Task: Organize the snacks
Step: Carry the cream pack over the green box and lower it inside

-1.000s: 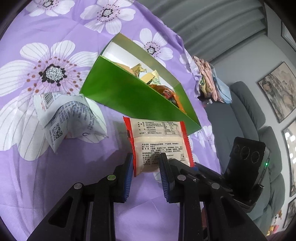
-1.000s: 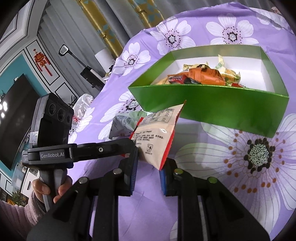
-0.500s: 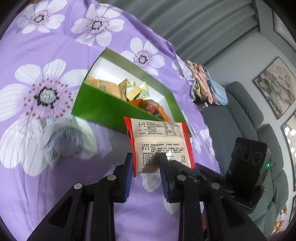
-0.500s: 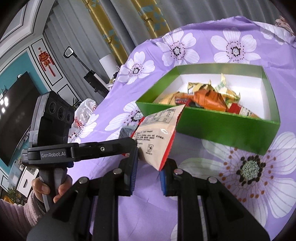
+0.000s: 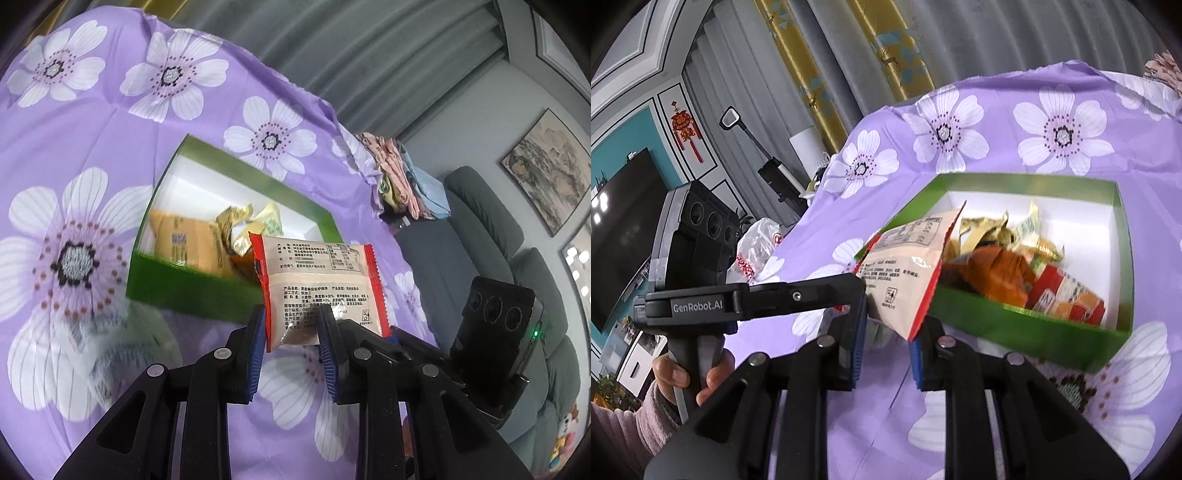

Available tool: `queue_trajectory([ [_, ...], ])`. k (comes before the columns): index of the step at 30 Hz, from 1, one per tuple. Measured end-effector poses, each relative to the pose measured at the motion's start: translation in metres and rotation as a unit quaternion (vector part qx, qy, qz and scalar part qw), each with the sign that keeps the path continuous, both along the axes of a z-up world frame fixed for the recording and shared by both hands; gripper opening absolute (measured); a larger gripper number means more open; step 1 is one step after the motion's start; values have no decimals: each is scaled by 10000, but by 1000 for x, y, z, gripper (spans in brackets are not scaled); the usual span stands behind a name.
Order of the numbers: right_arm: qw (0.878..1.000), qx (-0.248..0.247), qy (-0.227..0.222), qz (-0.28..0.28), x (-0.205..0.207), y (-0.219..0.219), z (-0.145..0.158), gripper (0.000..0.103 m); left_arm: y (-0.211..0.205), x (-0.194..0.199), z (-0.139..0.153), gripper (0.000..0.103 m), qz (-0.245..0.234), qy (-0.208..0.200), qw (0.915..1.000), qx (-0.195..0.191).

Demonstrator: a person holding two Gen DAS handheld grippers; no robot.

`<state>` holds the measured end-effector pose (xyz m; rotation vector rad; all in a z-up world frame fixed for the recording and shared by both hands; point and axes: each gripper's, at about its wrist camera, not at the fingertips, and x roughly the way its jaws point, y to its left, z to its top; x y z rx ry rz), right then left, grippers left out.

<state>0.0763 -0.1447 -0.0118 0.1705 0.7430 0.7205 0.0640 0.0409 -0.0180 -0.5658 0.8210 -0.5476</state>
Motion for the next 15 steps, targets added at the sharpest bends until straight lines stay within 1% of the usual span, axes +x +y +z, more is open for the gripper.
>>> queue_trajectory([
  [9,9998,-42,-124,-173,32,-4,12,21,-4,41,10,27,-75,4,10000,-57],
  [15,9996,-19,-26,-272,50,-6,7,21,-2,61,4,27,-58,190,9996,-207],
])
